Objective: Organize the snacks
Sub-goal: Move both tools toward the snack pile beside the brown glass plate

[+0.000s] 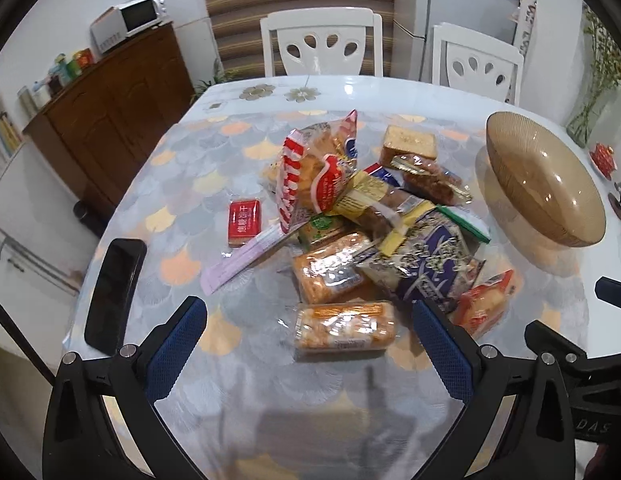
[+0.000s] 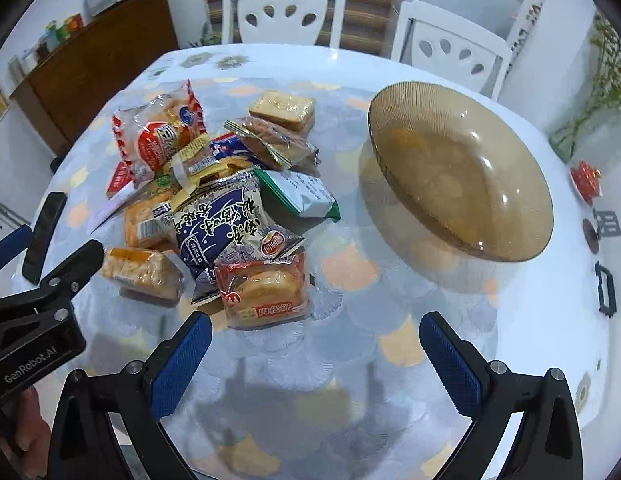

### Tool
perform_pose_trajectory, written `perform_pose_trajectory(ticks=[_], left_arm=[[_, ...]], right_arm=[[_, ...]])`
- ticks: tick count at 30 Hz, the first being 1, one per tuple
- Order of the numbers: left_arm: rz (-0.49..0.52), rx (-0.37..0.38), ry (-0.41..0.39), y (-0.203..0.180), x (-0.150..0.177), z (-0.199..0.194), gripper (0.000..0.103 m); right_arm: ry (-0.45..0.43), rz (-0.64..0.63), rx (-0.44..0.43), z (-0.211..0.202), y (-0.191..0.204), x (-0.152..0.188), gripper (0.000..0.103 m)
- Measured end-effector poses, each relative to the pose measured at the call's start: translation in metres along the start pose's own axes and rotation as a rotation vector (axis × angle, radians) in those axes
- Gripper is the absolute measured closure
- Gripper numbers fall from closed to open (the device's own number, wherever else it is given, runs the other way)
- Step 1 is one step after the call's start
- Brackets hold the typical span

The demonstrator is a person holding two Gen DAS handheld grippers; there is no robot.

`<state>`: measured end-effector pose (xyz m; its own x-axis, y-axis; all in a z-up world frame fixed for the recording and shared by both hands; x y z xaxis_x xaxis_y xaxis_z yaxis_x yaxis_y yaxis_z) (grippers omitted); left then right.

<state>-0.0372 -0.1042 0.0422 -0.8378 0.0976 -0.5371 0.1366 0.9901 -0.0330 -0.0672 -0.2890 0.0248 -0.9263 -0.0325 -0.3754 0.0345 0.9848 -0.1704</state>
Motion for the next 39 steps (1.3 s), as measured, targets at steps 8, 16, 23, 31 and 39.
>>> perform_pose_trajectory(ticks=[8, 16, 23, 31, 39], left_arm=[[0.042, 0.056, 0.006, 0.018, -0.012, 0.01, 0.001], [0.091, 0.116, 0.03, 0.021, -0.017, 0.024, 0.001], [0.1, 0.144, 0.039, 0.027, -0.017, 0.03, 0.001], [0.11, 0.138, 0.036, 0.034, -0.018, 0.031, 0.001], [0.095, 0.135, 0.047, 0.042, -0.016, 0.035, 0.001]], right_arm=[[0.04, 0.059, 0.022, 0.008, 0.018, 0.0, 0.0], [0.031, 0.186, 0.074, 0.006, 0.014, 0.004, 0.0], [0.062, 0.224, 0.081, 0.012, 0.016, 0.007, 0.0], [0.081, 0.242, 0.062, 0.016, 0.022, 0.011, 0.0], [0.081, 0.229, 0.056, 0.019, 0.026, 0.007, 0.0]])
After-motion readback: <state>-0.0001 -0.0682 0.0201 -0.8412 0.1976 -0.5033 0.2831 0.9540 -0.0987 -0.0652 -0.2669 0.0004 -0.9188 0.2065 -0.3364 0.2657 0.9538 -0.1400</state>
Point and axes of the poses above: each gripper's, at about its wrist camera, not at the fingertips, and z roughly the way its jaws point, y to its left, x to its underside, the point moved 9 cm from there along z, roughly the way its jaws point, and after that the axes turned 8 degrees about x, right-handed, at the moved point
